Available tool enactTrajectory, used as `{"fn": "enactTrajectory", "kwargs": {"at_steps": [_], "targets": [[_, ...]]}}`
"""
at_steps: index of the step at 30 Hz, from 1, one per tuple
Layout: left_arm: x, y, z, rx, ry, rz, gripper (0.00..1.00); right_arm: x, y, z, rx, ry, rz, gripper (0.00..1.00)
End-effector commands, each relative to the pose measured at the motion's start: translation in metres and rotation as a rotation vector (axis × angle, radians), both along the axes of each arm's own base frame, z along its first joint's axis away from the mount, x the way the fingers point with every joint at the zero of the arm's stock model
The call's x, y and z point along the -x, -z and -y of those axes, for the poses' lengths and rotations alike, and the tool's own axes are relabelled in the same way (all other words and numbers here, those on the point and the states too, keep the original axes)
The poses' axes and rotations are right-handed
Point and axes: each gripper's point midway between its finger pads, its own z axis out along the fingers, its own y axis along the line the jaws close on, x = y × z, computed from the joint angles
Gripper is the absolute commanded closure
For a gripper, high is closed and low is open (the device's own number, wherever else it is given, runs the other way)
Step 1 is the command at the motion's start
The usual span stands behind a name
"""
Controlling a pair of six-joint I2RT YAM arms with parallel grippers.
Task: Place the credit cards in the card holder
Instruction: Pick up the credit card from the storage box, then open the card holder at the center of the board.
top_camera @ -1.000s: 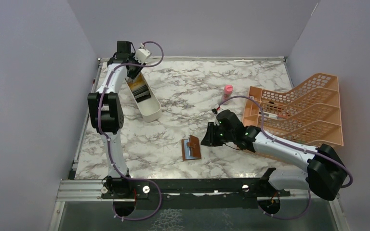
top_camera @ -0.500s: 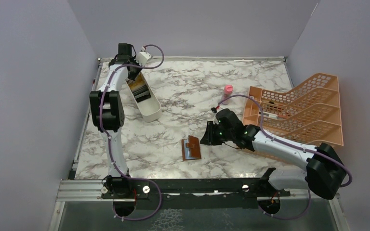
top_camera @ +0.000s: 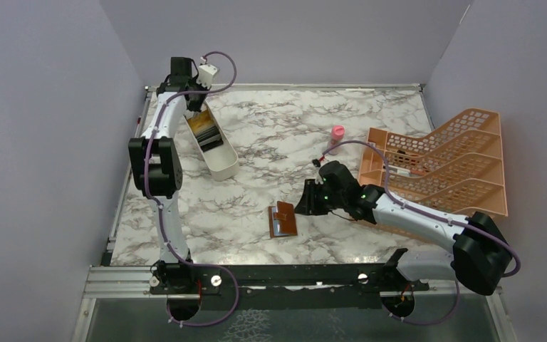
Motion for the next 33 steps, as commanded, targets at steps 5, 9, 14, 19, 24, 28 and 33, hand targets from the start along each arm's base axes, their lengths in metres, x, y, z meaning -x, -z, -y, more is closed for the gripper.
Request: {"fn": "enactTrajectory", "kwargs": {"at_steps": [5, 9, 14, 19, 24, 28, 33], "targets": [[0.042, -0.125, 0.042, 0.4, -0.118, 0.139, 1.0, 0.0, -0.025, -0.012, -0.047, 0.026, 0.016, 0.48], [0.078, -0.139, 0.06, 0.562, -0.174, 0.086, 1.0, -0.003, -0.02, -0.018, 0.043, 0.053, 0.049, 0.33], [0.13, -0.135, 0.092, 0.755, -0.15, -0.049, 1.0, -0.004, 0.002, -0.027, 0.169, 0.065, 0.047, 0.2], [0.175, -0.118, 0.103, 0.814, -0.126, -0.104, 1.0, -0.004, 0.013, -0.036, 0.262, 0.077, 0.059, 0.18], [0.208, -0.102, 0.112, 0.866, -0.12, -0.118, 1.0, -0.006, 0.031, -0.038, 0.354, 0.081, 0.041, 0.19], [0.226, -0.087, 0.119, 0.883, -0.117, -0.141, 1.0, -0.011, 0.041, -0.037, 0.416, 0.096, 0.038, 0.21], [0.247, -0.064, 0.135, 0.898, -0.119, -0.2, 1.0, -0.019, 0.047, -0.023, 0.502, 0.131, 0.067, 0.33]]}}
